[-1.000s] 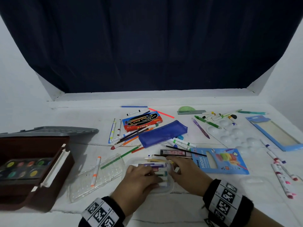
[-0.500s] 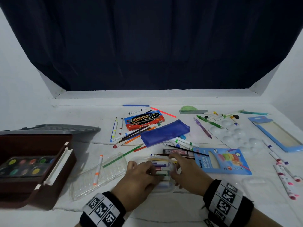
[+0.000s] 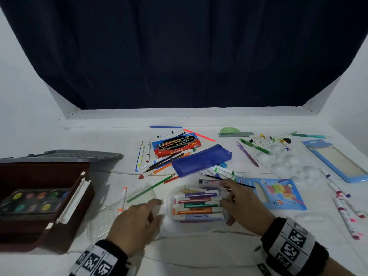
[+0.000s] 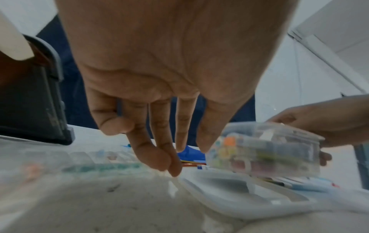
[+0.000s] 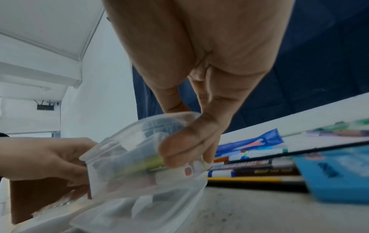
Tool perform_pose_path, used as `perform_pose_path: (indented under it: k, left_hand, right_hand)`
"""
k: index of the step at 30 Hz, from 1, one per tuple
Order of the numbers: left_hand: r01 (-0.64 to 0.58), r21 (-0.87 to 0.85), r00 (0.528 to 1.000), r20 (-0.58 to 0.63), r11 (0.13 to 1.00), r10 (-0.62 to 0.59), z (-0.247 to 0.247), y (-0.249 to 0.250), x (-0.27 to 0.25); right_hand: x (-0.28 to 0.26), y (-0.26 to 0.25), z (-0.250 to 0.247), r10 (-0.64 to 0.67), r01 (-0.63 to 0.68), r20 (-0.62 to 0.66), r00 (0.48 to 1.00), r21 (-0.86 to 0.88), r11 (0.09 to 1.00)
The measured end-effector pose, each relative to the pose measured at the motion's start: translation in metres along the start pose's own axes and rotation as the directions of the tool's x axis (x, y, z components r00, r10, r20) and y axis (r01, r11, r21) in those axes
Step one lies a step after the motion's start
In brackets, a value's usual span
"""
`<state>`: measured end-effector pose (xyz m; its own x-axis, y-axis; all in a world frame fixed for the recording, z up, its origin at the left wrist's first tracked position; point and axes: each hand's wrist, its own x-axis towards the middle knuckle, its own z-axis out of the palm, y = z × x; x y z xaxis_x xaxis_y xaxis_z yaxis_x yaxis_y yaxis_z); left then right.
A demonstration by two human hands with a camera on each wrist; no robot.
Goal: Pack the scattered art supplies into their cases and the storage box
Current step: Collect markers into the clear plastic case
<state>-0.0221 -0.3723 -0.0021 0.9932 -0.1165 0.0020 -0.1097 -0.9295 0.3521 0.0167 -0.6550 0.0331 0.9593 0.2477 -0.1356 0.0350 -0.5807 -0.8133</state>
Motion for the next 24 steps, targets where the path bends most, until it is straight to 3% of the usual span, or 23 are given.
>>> perform_pose_path:
  k: [6,9,12,15,17,21,24]
  left_hand:
    - [0.007,0.104,0.990,0.138,0.995,-0.021,0.014,0.009,0.013]
    - [0.027,0.004,0.980,0.196,1.000,-0.028,0.014,0.010,0.021]
    - [0.075,-0.202,0.980,0.195,0.977,-0.035,0.005,0.014,0.026]
    - [0.077,-0.387,0.996,0.080,0.919,-0.050,-0.012,0.018,0.029]
    - [0.032,-0.406,0.997,-0.045,0.913,-0.055,-0.026,0.019,0.031]
    - [-0.057,-0.386,0.945,-0.319,0.921,-0.075,-0.061,0.020,0.031]
    - [-0.105,-0.505,0.911,-0.394,0.857,-0.121,-0.078,0.018,0.023]
  right_hand:
    - [-0.017,0.007,-0.022,0.075,-0.072,0.016,0.997,-0.138,0.988]
    - [-0.025,0.015,-0.027,0.108,-0.102,0.018,0.994,-0.194,0.976]
    - [-0.029,0.022,-0.031,0.173,-0.162,0.055,0.983,-0.165,0.973]
    - [-0.031,0.026,-0.031,0.198,-0.180,0.101,0.975,-0.168,0.969]
    - [-0.031,0.027,-0.028,0.196,-0.171,0.137,0.971,-0.176,0.969]
    - [-0.027,0.024,-0.020,0.170,-0.135,0.182,0.969,-0.189,0.973]
    - [-0.022,0.018,-0.010,0.129,-0.091,0.231,0.964,-0.168,0.982]
